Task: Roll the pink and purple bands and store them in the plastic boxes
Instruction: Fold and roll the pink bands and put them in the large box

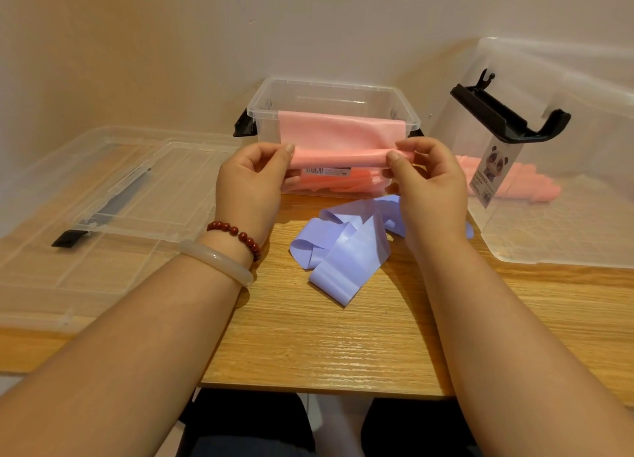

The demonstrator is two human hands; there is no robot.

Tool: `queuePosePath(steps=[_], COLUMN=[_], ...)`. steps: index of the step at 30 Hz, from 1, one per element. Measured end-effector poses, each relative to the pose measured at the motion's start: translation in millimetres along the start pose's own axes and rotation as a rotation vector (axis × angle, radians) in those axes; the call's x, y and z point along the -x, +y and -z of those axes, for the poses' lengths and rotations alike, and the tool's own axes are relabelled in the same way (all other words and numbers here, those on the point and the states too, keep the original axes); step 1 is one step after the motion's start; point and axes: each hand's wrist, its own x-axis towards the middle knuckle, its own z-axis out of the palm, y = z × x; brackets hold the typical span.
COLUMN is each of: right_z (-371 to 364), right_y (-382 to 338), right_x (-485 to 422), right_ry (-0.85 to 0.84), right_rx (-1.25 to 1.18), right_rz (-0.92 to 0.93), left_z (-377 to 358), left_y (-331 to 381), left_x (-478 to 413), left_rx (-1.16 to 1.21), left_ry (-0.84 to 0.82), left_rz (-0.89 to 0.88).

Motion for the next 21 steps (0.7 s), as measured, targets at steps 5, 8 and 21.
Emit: queuePosePath(steps=[5, 8, 21], right_z=[1.1, 1.9, 0.1], right_y=[2.2, 3.3, -0.4], right_x=[-3.0, -3.9, -1.5], right_ry=[0.051, 0.06, -0.105], right_rx=[0.024, 0.046, -0.144], right_rz=[-0.015, -0.029, -0.09], left_z=[0.1, 1.0, 0.7], left_y=[2.8, 1.9, 0.3], left_x=[1.0, 2.2, -1.1], left_rx=[0.04, -0.023, -0.016], left_ry=[-0.059, -0.101, -0.039], left_rz=[0.003, -0.014, -0.009])
